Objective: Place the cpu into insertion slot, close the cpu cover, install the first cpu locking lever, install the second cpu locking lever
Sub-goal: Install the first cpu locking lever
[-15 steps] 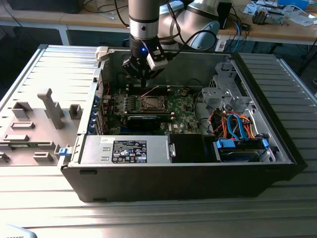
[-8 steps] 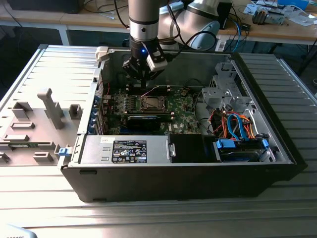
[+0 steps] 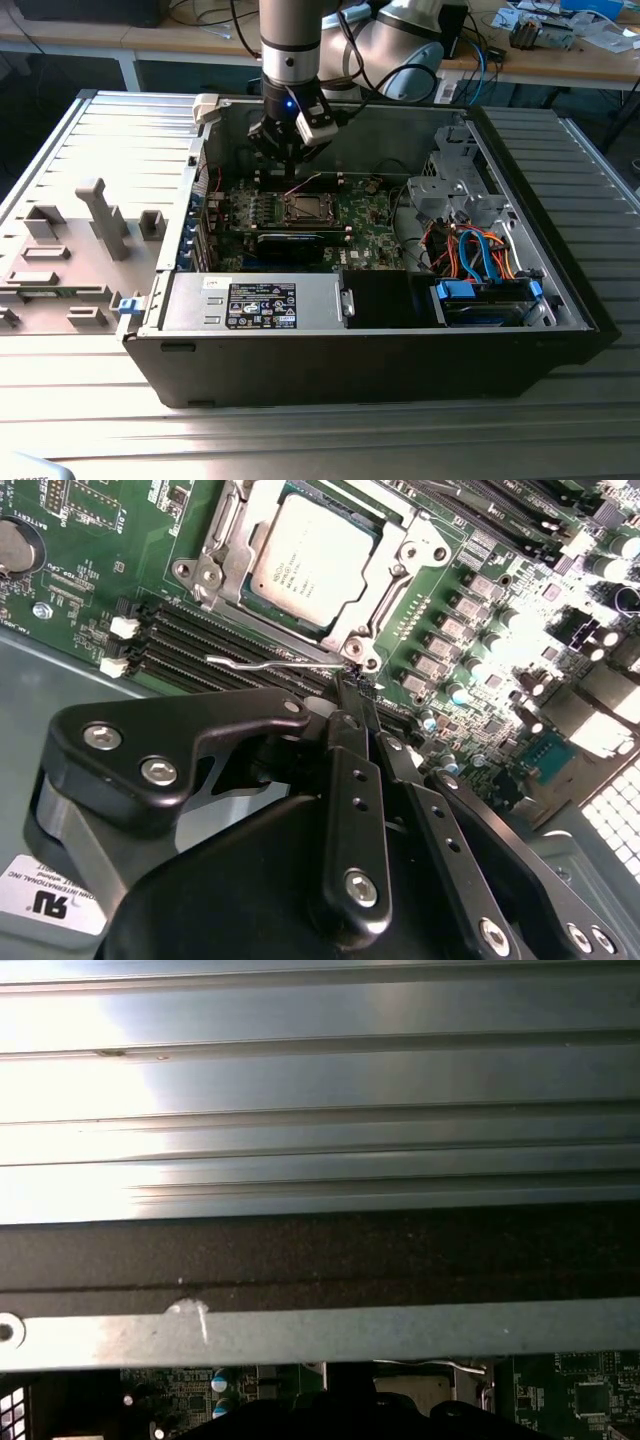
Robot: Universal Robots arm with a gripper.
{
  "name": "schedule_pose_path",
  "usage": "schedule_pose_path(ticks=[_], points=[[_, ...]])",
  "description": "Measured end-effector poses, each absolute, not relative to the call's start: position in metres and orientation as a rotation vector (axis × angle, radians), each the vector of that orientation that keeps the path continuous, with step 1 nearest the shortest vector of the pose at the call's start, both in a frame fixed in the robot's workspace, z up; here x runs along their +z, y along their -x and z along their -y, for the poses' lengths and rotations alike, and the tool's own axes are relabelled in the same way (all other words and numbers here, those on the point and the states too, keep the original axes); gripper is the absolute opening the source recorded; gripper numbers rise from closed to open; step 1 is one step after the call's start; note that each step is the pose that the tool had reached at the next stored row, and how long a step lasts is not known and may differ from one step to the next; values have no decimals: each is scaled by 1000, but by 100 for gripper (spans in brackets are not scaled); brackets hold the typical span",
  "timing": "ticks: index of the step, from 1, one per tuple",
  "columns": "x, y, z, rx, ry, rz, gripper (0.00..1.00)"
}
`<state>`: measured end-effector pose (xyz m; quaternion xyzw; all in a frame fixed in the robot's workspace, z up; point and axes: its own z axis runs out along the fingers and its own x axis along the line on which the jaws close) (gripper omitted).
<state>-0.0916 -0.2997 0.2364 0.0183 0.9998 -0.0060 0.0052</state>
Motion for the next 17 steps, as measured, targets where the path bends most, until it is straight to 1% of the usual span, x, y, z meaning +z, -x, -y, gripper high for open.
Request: schedule_pose_path(ticks=[17], points=[[233, 92, 300, -19, -57, -3131, 11]])
